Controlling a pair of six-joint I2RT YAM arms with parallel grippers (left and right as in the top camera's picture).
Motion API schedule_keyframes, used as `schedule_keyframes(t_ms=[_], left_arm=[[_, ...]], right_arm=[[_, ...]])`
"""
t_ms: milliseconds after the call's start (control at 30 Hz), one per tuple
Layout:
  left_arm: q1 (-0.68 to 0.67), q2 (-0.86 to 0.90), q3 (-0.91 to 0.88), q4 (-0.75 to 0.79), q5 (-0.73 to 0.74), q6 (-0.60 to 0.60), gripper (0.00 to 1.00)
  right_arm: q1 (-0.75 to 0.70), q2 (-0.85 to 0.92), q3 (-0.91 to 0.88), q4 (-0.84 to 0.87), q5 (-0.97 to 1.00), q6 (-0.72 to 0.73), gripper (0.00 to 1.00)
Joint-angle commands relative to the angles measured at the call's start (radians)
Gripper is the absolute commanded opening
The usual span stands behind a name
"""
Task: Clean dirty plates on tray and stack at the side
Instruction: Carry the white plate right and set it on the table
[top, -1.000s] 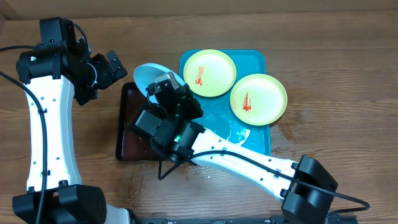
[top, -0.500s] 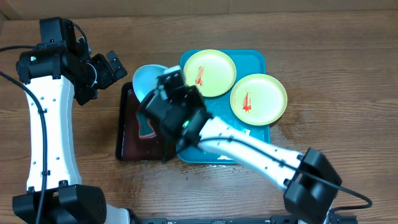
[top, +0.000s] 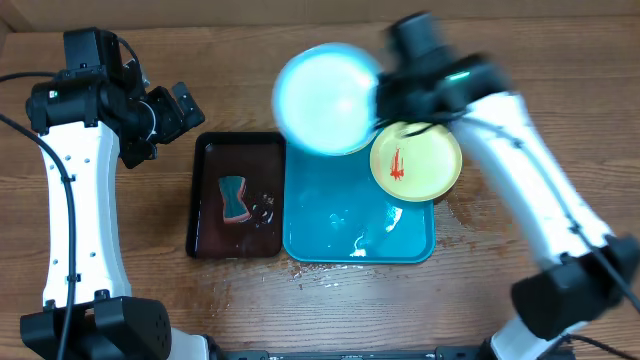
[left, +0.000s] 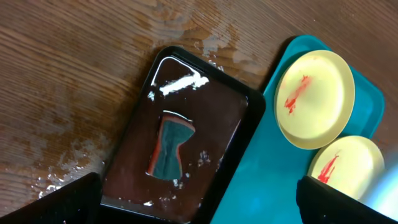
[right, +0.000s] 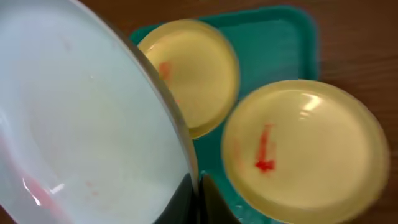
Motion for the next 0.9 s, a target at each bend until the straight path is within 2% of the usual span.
schedule_keyframes(t_ms=[0,167,367,633,733,767,867], left_arm=[[0.005,-0.004,0.013,-0.002,0.012,0.046,0.99],[0.005,-0.004,0.013,-0.001,0.012,0.047,1.0],[0.004,-0.004,0.013,-0.002,0.013,0.058,1.0],[0.004,-0.004,0.013,-0.002,0.012,0.058,1.0],[0.004,-0.004,0.013,-0.002,0.013,0.058,1.0],[0.004,-0.004,0.013,-0.002,0.013,0.058,1.0],[0.004,-0.004,0.013,-0.002,0.013,0.058,1.0]], right_arm=[[-0.171,-0.034,0.011,-0.077,-0.048,0.034,0.04],[-0.434,-0.033,-0.043,-0.14,0.025,0.039,0.04],[-0.663,-0.033,-0.233,-0.098,0.024,0.065,0.04],[-0.713,-0.033,-0.578,0.127,0.033,0.132,0.04],[-0.713,-0.033,-0.654,0.21,0.036,0.148,0.04],[-0.709,-0.033,-0.66,0.216,0.036,0.146,0.09],[-0.69,-0.048,-0.651,0.206,0.026,0.097,0.34]])
